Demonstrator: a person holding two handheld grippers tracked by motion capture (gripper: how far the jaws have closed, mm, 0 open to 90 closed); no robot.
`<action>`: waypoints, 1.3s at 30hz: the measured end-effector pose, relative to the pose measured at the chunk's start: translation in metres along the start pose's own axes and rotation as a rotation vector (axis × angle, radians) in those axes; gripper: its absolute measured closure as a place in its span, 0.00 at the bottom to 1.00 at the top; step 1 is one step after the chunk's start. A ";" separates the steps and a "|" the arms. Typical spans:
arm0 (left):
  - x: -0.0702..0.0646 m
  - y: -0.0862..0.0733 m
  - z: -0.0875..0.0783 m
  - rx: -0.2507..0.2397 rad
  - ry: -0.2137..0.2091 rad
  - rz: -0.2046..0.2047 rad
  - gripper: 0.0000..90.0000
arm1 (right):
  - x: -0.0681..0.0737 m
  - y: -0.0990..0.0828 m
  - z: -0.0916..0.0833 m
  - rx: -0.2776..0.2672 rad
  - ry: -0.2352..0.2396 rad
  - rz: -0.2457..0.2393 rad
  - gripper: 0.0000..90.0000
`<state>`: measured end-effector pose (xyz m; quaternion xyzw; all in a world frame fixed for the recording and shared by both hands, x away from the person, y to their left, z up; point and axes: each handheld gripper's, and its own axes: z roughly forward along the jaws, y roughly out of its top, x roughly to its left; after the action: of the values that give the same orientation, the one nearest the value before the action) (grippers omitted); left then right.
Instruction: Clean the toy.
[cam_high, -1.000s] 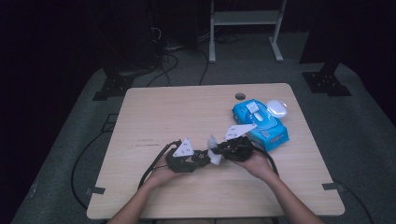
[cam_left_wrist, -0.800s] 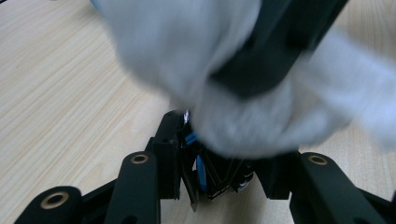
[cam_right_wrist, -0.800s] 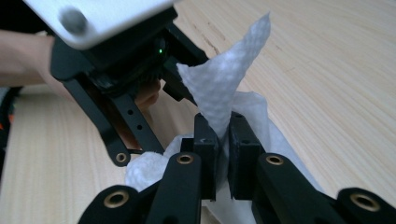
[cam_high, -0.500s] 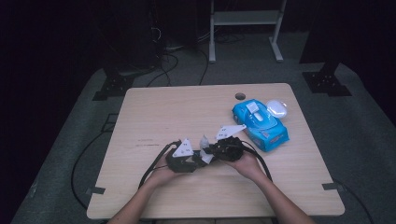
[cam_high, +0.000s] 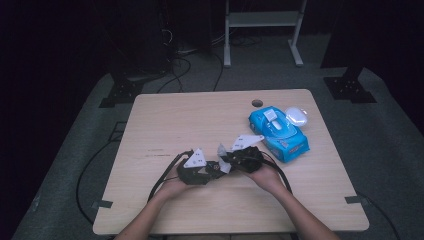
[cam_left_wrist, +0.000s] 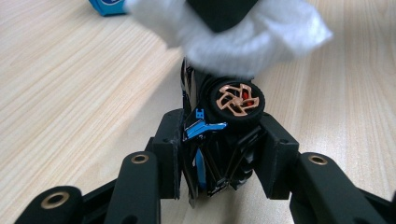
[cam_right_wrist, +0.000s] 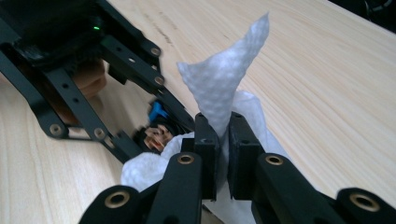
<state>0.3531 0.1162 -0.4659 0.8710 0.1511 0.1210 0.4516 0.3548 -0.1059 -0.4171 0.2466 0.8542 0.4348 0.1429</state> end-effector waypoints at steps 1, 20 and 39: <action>0.000 0.000 0.000 -0.002 0.000 -0.003 0.64 | -0.002 -0.002 -0.002 -0.005 0.001 0.016 0.93; -0.002 0.002 0.001 0.011 0.014 0.018 0.64 | -0.006 -0.012 -0.013 -0.004 -0.033 0.016 0.92; -0.003 0.001 0.001 0.007 0.017 0.019 0.64 | -0.028 -0.022 -0.025 0.011 -0.062 0.077 0.92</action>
<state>0.3514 0.1138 -0.4655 0.8729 0.1472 0.1320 0.4461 0.3602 -0.1491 -0.4191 0.2933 0.8417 0.4275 0.1511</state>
